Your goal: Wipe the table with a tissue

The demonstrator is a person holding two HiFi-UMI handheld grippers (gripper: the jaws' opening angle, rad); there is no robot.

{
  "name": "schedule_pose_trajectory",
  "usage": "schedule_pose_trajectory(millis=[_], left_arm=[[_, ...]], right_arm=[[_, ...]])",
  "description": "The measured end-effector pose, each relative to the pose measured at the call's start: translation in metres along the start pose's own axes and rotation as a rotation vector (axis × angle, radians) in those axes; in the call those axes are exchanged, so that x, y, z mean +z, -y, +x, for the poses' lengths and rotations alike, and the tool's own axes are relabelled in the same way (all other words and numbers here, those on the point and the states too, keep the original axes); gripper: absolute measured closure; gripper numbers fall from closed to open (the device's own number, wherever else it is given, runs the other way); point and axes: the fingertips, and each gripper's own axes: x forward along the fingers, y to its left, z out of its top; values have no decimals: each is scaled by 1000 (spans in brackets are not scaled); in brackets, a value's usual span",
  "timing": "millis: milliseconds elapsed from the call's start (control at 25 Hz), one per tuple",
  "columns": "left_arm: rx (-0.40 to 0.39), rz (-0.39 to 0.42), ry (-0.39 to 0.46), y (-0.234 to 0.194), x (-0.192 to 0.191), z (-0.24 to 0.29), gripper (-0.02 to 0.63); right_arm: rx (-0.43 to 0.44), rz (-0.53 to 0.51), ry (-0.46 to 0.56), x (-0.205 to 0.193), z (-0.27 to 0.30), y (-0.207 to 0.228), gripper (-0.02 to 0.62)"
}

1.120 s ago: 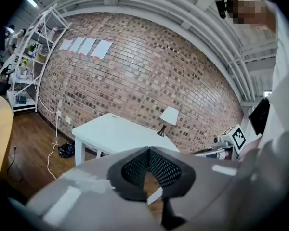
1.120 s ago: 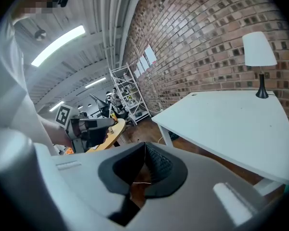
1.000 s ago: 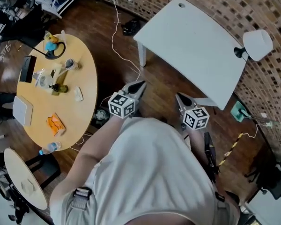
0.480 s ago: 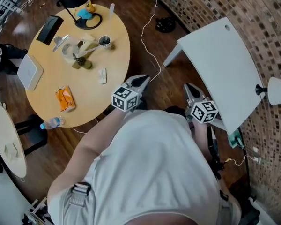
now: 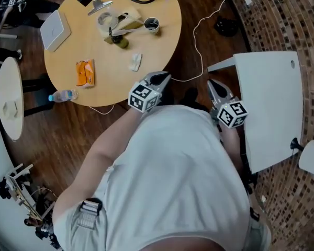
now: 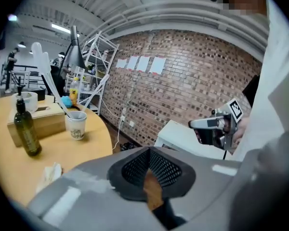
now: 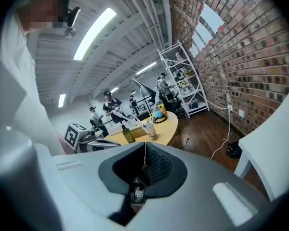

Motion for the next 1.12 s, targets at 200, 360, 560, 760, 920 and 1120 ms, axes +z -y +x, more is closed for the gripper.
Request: schedule_pose_trajectory(millis=[200,360,560,760,920,1120], left_arm=[[215,-58,-56,-47,-20,-14,601],[380,-125,-57,-75,-28,-36,600],[517,-115,-145,-102,-50,-54,562],[611,-86,-228,-139,-57,-58,500],[636,-89,-291,-174,-63,-57,486],[594,-79,-418,-199,-84,-41,457]], right_arm=[[178,-56,-83,8,35,9,586],[277,-81,-131,11,50,18,586],[304,-62,-153,10,54,29,586],[274,-45,-180,5,53,43,586],[222,-33,-171,13,55,49,586],[129,-2,-166,16,55,64,586]])
